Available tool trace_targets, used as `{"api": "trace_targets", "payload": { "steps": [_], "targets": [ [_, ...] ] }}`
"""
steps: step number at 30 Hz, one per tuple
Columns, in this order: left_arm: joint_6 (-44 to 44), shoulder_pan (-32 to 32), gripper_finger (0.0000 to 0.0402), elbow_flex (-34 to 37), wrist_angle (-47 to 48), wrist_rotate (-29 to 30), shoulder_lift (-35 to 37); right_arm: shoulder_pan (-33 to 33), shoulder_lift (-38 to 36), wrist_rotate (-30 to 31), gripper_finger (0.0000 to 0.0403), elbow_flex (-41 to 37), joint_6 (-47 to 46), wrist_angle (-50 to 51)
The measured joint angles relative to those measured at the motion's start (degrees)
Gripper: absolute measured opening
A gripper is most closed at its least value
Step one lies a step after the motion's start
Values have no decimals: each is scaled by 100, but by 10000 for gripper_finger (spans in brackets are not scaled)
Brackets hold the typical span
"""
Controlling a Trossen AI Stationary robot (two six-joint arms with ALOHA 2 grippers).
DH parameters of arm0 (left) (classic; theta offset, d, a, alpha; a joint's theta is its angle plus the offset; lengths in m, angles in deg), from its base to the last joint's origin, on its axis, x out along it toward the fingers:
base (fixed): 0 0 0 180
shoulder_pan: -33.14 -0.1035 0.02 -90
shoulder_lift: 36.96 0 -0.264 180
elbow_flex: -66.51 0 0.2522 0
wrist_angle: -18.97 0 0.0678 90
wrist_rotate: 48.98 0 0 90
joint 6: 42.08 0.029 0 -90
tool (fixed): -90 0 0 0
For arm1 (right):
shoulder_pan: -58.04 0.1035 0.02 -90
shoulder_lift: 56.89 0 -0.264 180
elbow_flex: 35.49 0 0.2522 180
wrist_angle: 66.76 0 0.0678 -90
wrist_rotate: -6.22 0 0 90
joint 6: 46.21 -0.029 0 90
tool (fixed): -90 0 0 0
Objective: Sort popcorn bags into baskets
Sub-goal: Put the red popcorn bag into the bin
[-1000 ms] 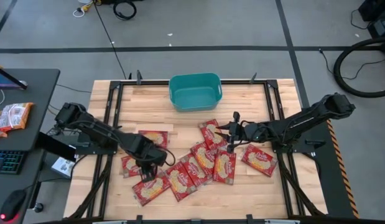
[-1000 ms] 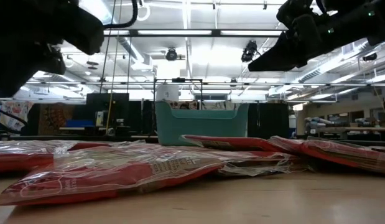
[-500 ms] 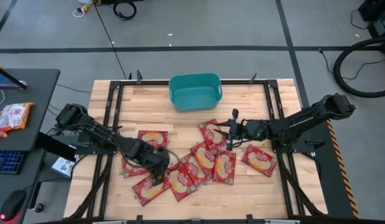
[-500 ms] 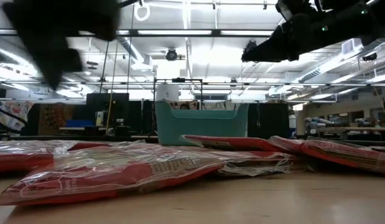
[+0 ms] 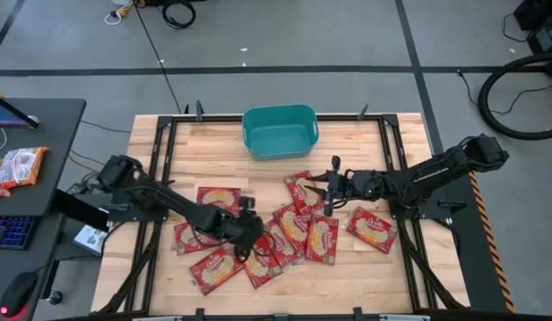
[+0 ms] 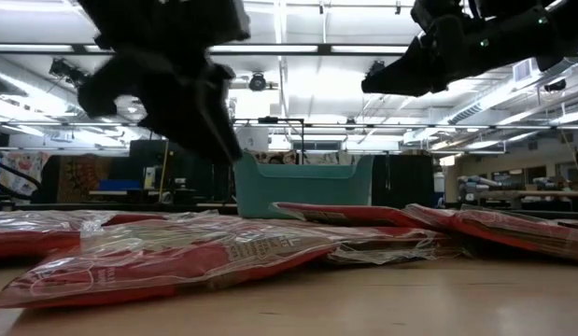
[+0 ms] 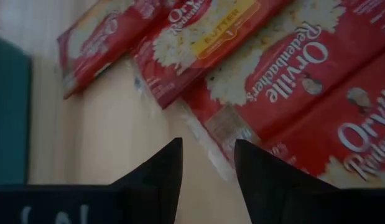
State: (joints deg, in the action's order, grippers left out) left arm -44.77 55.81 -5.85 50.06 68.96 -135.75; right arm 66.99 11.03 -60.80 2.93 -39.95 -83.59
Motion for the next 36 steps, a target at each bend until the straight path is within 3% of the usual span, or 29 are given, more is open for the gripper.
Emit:
{"api": "trace_targets", "payload": {
  "steps": [5, 10, 18, 22, 36],
  "targets": [
    [647, -312, 150, -221, -308, -193, -515, 292, -4, 514, 107, 0, -272, 198],
    [1826, -393, 150, -574, -388, -208, -940, 639, -4, 1075, 107, 0, -483, 477],
    [3722, -333, 150, -966, -967, 253, -1528, 1011, -7, 1387, 107, 0, -1040, 845],
    [4761, -299, 150, -972, -1092, 71, -1683, 1093, -7, 1389, 107, 0, -1295, 959],
    [5135, -458, 138, -977, -1673, -94, -1854, 1301, -7, 1358, 107, 0, -1722, 1006]
  ]
}}
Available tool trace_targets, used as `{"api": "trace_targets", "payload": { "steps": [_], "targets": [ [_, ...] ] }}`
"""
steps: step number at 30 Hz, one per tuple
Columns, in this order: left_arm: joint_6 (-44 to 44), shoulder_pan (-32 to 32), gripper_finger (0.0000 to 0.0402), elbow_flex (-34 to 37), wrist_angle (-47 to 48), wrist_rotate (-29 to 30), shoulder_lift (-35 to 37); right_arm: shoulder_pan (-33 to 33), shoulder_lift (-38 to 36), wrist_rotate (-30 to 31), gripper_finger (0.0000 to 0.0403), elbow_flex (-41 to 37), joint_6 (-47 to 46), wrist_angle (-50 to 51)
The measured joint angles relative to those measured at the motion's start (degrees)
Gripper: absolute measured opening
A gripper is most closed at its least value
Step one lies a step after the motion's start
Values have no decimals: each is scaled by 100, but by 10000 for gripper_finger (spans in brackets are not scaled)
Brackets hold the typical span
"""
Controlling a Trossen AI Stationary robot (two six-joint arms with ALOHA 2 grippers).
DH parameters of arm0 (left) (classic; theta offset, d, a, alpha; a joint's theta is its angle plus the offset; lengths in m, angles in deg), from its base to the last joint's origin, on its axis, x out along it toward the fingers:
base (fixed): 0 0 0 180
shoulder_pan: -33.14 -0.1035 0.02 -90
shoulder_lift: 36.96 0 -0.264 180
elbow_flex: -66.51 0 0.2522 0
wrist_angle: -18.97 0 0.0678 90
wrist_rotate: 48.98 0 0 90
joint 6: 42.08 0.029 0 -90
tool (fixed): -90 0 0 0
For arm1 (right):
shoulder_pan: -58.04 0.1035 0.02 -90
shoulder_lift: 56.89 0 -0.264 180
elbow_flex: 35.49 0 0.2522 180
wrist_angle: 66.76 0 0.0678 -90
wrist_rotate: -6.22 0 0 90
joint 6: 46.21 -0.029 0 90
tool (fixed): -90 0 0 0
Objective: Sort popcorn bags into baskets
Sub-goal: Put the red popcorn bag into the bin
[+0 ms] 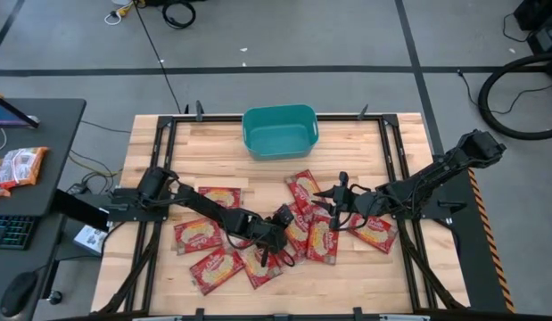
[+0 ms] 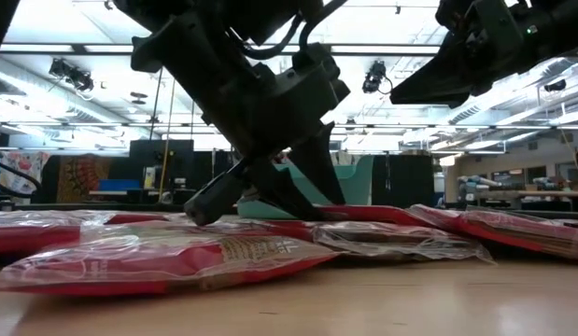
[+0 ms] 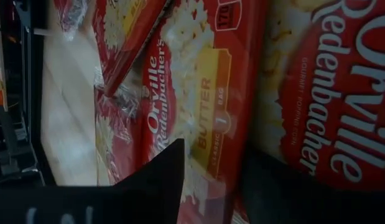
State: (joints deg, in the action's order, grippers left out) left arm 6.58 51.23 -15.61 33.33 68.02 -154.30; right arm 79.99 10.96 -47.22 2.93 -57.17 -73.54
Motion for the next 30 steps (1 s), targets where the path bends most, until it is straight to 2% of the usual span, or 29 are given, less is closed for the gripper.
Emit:
{"api": "trace_targets", "payload": {
  "steps": [3, 7, 9, 13, 18, 22, 26, 30],
  "targets": [
    [-39, 2, 108, 2, 19, -2, -4, 1, 0, -9, 107, 0, -1, 0],
    [-455, 2, 36, 2, 14, 21, -4, 1, 0, -12, 107, 0, 5, 1],
    [-619, 2, 17, 6, 91, 26, 44, 1, 0, -13, 107, 0, 28, 2],
    [-825, 18, 17, 13, 497, 179, 397, 1, 0, 2, 107, 0, 53, 74],
    [-1442, -91, 17, 13, 1338, 227, 1229, -6, 0, 346, 106, 0, 121, 123],
    [-1744, -306, 17, 13, 1605, 389, 1885, -20, 0, 604, 106, 0, 296, 66],
    [-2022, -692, 17, 11, 1564, 671, 2264, -83, 0, 725, 106, 2, 418, -108],
    [-2563, -1312, 17, 11, 1724, 770, 2268, -152, 0, 750, 106, 2, 511, -259]
  ]
}}
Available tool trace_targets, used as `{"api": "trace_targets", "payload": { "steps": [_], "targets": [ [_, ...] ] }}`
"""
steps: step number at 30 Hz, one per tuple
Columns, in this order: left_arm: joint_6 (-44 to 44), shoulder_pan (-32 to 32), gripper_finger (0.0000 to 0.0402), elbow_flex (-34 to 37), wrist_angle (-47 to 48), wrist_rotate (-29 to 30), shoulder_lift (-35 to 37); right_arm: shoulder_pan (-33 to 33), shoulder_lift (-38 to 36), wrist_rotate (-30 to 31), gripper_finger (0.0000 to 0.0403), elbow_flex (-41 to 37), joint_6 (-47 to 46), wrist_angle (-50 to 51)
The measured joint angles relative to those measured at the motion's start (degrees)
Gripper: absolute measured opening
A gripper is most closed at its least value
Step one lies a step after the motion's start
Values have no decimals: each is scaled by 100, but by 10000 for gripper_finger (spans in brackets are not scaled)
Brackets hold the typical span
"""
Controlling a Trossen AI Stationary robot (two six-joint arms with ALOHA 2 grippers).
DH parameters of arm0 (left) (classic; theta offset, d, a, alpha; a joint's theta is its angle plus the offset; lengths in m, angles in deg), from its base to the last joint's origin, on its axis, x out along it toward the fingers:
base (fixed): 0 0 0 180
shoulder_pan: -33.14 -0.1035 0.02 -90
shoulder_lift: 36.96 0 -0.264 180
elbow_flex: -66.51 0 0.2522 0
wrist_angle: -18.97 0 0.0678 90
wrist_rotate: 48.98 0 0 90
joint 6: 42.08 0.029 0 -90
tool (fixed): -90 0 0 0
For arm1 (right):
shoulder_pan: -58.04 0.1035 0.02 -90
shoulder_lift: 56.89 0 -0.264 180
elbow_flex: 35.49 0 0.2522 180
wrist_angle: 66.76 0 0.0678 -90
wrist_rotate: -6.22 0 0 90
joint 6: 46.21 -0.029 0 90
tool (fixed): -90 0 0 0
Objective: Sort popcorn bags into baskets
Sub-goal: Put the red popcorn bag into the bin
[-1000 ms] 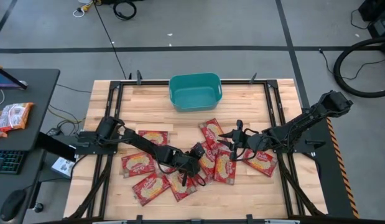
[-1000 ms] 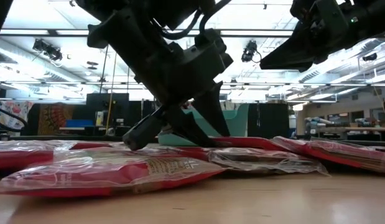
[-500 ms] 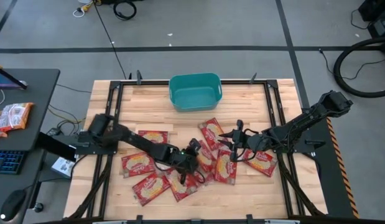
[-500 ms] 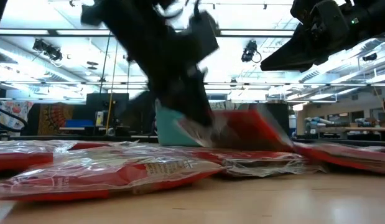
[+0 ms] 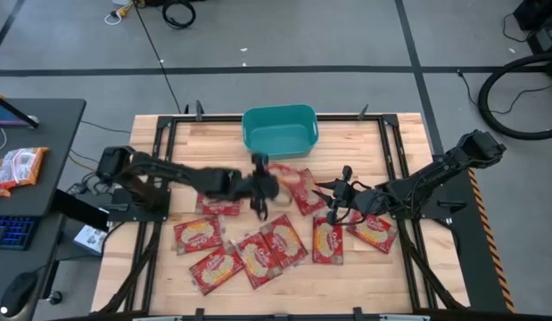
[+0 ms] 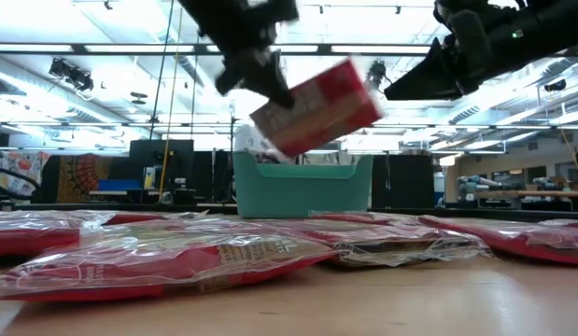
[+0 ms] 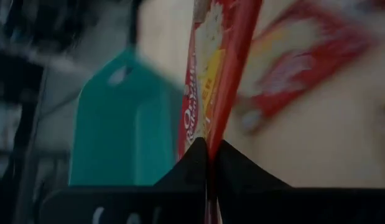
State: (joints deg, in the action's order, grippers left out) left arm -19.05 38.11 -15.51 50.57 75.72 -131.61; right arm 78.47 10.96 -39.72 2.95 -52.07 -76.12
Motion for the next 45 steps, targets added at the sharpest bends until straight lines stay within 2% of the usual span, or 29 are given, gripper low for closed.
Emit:
{"api": "trace_targets", "payload": {
  "steps": [7, 13, 20, 30, 36, 45],
  "targets": [
    [34, -724, 17, -22, -596, 262, -120, -151, 0, -17, 106, 0, 50, -34],
    [-21, -1134, 17, -560, -284, 144, -293, -298, 0, -67, 106, 0, 113, -98],
    [121, -1588, 17, -1261, 74, 144, -1087, -367, 0, -512, 106, 0, 113, -144],
    [141, -2143, 19, -1385, 385, 238, -1825, -359, 0, -544, 106, 0, 91, 58],
    [139, -2192, 47, -1394, 265, 277, -1960, -359, 0, -624, 106, 0, 73, 41],
    [43, -1958, 154, -1536, 632, -11, -1805, -359, 0, -667, 106, 0, -40, 50]
  ]
}}
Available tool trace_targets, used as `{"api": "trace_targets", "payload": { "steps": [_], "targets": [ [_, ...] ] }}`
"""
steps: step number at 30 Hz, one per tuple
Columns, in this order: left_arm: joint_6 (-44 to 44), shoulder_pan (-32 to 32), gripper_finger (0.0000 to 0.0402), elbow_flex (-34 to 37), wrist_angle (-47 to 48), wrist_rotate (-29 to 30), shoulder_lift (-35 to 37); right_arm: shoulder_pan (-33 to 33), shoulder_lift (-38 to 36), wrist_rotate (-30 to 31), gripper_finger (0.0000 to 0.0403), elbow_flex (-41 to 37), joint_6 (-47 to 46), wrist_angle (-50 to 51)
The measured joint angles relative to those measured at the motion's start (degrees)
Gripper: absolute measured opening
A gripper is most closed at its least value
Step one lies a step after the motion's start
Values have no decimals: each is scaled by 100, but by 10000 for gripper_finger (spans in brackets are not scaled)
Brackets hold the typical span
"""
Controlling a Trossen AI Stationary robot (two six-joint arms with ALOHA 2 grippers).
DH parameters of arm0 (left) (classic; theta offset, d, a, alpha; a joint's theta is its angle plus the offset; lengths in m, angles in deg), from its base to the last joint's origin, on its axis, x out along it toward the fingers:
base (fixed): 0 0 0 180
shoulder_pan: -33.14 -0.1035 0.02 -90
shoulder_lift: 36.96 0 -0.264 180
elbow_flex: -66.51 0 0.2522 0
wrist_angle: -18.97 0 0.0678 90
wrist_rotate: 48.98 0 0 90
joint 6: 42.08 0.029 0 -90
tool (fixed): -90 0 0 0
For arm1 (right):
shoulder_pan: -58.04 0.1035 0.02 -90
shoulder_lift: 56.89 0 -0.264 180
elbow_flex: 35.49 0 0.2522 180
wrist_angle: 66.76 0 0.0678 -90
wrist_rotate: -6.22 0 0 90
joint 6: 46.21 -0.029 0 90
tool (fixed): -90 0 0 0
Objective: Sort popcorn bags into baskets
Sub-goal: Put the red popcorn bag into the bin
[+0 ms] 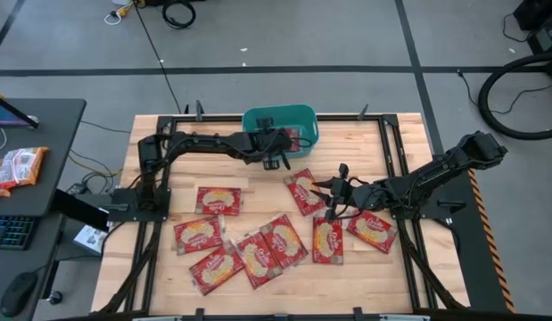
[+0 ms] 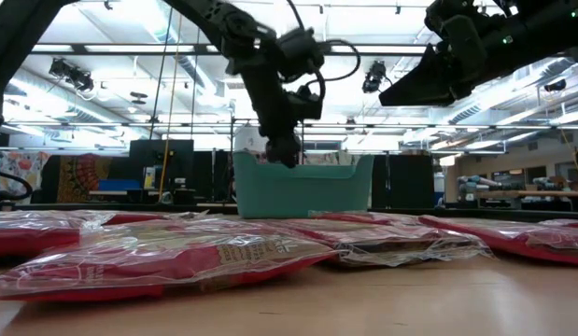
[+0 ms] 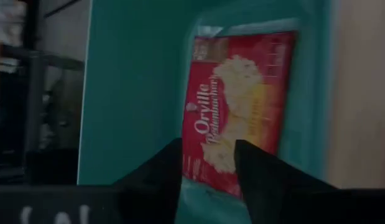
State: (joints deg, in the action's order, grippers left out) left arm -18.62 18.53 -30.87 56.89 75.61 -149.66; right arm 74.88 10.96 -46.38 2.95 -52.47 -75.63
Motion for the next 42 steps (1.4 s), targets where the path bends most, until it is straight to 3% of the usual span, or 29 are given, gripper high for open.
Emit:
{"api": "trace_targets", "payload": {
  "steps": [10, 14, 26, 33, 42],
  "targets": [
    [401, 610, 169, -519, -43, -1700, 85, 0, 0, -2, 106, 0, -12, 54],
    [588, 782, 166, -520, 102, -2014, 85, 2, 0, -27, 106, 0, -9, 114],
    [806, 1343, 164, -520, 1252, -2435, 76, 3, -194, -40, 106, 0, -86, 691],
    [1168, 1707, 164, -512, 931, -2411, -141, 2, -707, 2, 106, 0, -501, 1297],
    [1903, 1834, 164, -510, 149, -2140, -777, 0, -810, -32, 106, 2, -946, 2070]
  ]
}}
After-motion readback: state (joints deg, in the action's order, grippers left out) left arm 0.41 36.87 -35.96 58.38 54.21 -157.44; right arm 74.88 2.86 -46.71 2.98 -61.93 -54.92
